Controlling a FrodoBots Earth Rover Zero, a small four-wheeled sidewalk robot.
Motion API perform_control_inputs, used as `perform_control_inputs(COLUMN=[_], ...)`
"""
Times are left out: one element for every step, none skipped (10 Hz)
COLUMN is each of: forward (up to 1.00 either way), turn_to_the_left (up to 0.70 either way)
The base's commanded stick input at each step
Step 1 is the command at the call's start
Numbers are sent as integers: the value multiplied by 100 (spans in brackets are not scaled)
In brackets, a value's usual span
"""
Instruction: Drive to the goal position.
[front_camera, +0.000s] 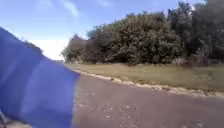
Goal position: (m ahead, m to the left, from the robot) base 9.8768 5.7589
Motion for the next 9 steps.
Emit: perform_control_inputs(forward=[70, 70, 70, 70, 70, 70, 70, 70, 70], turn_to_the_left=[30, 35, 35, 35, 35, 35, 30, 26, 13])
